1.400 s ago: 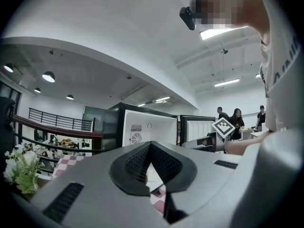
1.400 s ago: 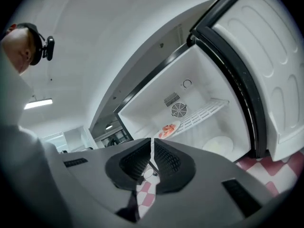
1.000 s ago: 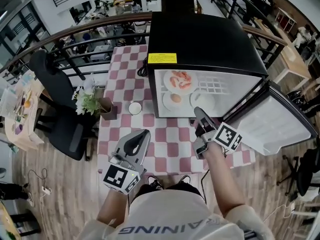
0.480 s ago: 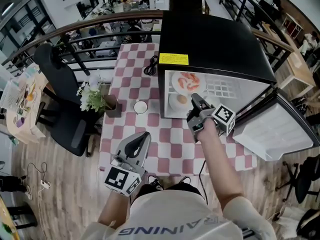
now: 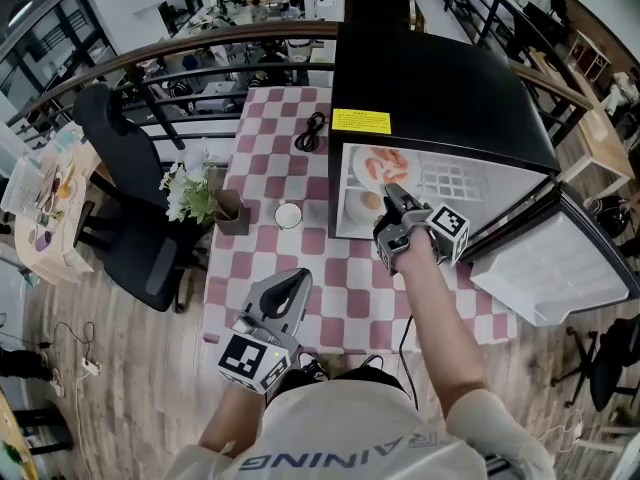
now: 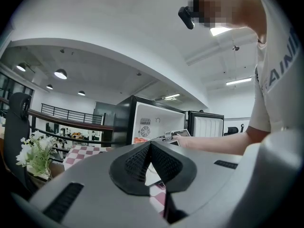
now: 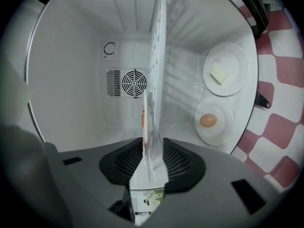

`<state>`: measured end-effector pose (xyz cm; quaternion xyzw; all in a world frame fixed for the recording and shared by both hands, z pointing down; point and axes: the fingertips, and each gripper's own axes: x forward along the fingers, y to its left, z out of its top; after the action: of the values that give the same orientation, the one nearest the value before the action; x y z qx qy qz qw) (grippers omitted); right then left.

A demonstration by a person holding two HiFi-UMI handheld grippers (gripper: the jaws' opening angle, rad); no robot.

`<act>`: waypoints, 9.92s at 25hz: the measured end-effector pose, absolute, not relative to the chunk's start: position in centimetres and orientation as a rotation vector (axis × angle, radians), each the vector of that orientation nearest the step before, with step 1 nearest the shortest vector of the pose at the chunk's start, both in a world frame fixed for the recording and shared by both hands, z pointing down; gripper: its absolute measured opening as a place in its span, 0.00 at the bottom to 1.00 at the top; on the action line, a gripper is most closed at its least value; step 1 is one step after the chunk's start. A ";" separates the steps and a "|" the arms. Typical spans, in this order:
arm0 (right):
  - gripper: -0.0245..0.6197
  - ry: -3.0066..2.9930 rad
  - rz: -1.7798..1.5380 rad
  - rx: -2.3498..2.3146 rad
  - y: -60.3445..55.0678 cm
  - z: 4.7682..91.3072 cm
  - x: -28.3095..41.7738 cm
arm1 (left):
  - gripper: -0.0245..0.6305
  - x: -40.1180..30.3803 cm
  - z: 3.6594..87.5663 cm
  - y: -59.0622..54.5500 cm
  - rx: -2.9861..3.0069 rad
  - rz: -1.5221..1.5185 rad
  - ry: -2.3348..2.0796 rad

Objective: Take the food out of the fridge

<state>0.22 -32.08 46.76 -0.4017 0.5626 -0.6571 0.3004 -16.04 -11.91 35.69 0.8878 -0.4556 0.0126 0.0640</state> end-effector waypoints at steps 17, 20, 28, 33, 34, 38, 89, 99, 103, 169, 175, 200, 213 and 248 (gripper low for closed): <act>0.10 1.434 -1.750 -0.982 -30.8 45.8 0.7 | 0.04 -16.2 35.2 -11.5 2.697 0.014 -1.373; 0.10 1.456 -1.733 -0.972 -30.1 45.5 1.0 | 0.04 -15.9 35.1 -11.3 2.705 0.016 -1.358; 0.10 1.505 -1.674 -0.947 -26.6 43.8 2.2 | 0.04 -14.4 34.9 -10.9 2.729 0.020 -1.313; 0.10 1.533 -1.670 -0.909 -22.6 43.3 2.6 | 0.04 -13.0 35.2 -10.6 2.741 0.033 -1.263; 0.10 1.538 -1.668 -0.901 -21.8 43.2 2.9 | 0.04 -12.5 35.3 -10.5 2.746 0.036 -1.248; 0.10 1.541 -1.664 -0.866 -18.6 43.1 4.4 | 0.04 -10.0 35.7 -10.3 2.767 0.051 -1.174; 0.30 1.298 -1.670 -1.471 -3.1 68.6 26.5 | 0.04 5.4 41.2 -7.9 2.798 0.297 -0.759; 0.49 1.835 -1.776 -1.785 -2.3 70.0 24.9 | 0.04 3.6 41.4 -7.9 2.766 0.277 -0.788; 0.49 2.068 -1.787 -1.918 -1.5 70.9 24.5 | 0.04 2.9 41.4 -8.0 2.756 0.261 -0.817; 0.10 2.298 -1.342 -1.317 -17.5 47.7 4.2 | 0.04 -14.2 35.0 -9.6 2.700 0.080 -1.437; 0.25 1.997 -1.644 -1.299 -20.5 53.7 3.1 | 0.04 -15.1 36.5 -9.6 2.652 0.084 -1.433; 0.25 1.397 -1.920 -1.324 -30.5 65.2 1.1 | 0.04 -16.1 41.5 -12.5 2.562 0.180 -1.375; 0.09 1.359 -1.961 -1.347 -29.4 66.0 1.8 | 0.04 -15.8 41.5 -13.5 2.535 0.163 -1.359; 0.09 1.431 -1.833 -1.141 -24.2 63.6 2.1 | 0.04 -14.1 42.7 -12.7 2.569 0.233 -1.273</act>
<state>2.07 -24.20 63.60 -0.4238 0.5318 -0.6808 0.2722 -14.12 -12.74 42.70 0.8853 -0.4386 0.0803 0.1320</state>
